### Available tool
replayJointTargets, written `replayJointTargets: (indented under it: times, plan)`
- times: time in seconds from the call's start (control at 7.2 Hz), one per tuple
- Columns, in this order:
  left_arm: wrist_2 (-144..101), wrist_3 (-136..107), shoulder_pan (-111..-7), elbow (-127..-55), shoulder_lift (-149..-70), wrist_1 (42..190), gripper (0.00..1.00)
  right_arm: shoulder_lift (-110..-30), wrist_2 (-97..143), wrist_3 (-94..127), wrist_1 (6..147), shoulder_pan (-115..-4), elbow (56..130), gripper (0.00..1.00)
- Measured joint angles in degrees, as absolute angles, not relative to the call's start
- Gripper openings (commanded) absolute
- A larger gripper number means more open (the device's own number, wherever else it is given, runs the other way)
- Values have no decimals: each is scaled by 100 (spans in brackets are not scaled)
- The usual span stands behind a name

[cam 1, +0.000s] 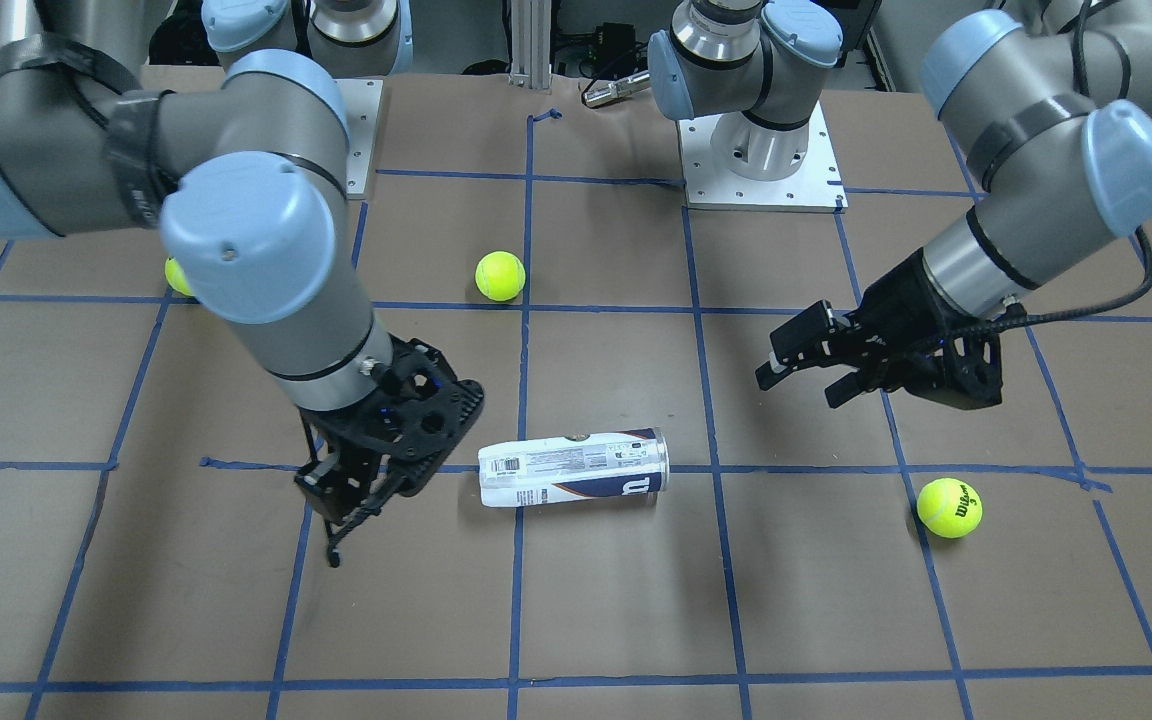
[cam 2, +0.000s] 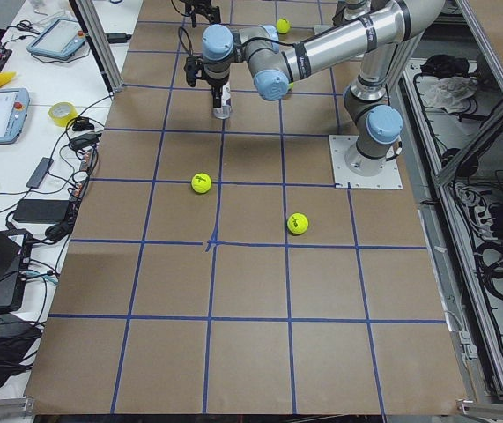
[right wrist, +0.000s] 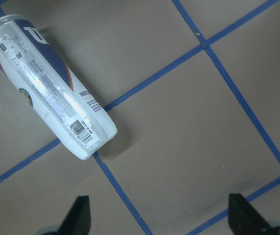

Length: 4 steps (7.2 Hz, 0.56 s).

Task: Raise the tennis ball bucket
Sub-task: 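Reach the left gripper to the can's open end while the right gripper withdraws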

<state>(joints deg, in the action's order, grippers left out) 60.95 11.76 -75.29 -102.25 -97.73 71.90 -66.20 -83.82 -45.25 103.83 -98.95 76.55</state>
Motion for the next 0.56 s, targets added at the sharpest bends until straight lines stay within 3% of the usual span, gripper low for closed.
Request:
replayJointTargets:
  times: [0.56]
  plan:
    - [5295, 1122, -7849, -10704, -10582, 6117, 100, -6763, -9246, -2155, 10277, -9709, 7659, 100]
